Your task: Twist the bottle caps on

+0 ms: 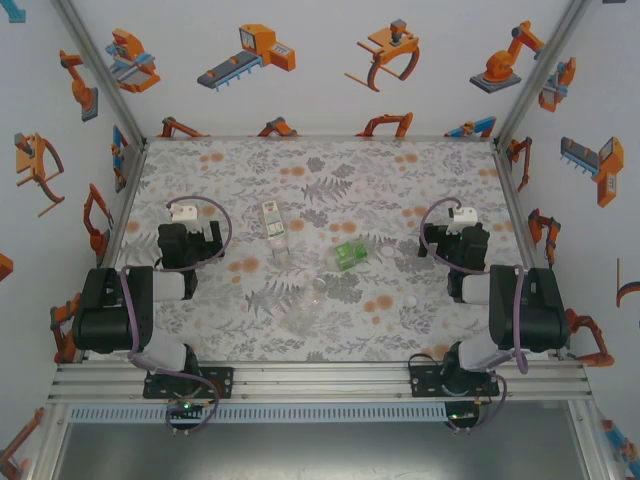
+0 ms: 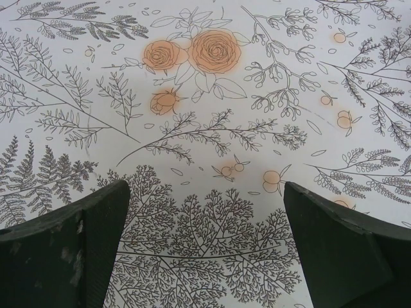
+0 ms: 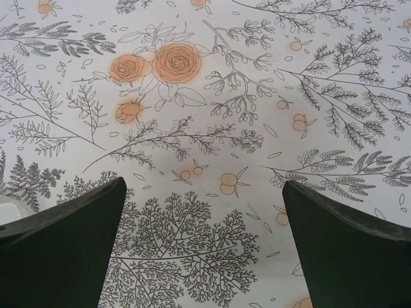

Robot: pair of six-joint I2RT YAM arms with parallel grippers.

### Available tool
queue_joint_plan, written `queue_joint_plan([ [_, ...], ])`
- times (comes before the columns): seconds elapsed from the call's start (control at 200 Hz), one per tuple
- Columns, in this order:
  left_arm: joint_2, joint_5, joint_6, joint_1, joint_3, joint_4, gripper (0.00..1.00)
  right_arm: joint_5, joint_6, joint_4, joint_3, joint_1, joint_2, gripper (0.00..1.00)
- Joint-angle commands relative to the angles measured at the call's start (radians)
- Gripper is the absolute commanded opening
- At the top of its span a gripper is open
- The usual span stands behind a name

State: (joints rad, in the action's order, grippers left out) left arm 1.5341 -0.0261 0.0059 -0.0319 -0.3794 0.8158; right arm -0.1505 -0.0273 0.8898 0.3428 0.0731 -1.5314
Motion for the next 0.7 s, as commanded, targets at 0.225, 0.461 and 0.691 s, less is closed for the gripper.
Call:
queue_joint_plan([
  [0.225, 0.007, 0.033, -0.032, 0.024, -0.030, 0.016, 0.97, -0.042, -0.004, 0.045, 0.013, 0.010, -0.012, 0.99],
  [0.461, 0.006, 0.041, -0.035, 0.028, -0.030, 0.014, 0.97, 0.004, -0.023, 0.008, 0.032, 0.009, -0.013, 0.99],
  [0.691, 0.007, 0.043, -0.036, 0.028, -0.030, 0.014, 0.97, 0.032, -0.034, -0.006, 0.040, 0.008, -0.014, 0.99],
])
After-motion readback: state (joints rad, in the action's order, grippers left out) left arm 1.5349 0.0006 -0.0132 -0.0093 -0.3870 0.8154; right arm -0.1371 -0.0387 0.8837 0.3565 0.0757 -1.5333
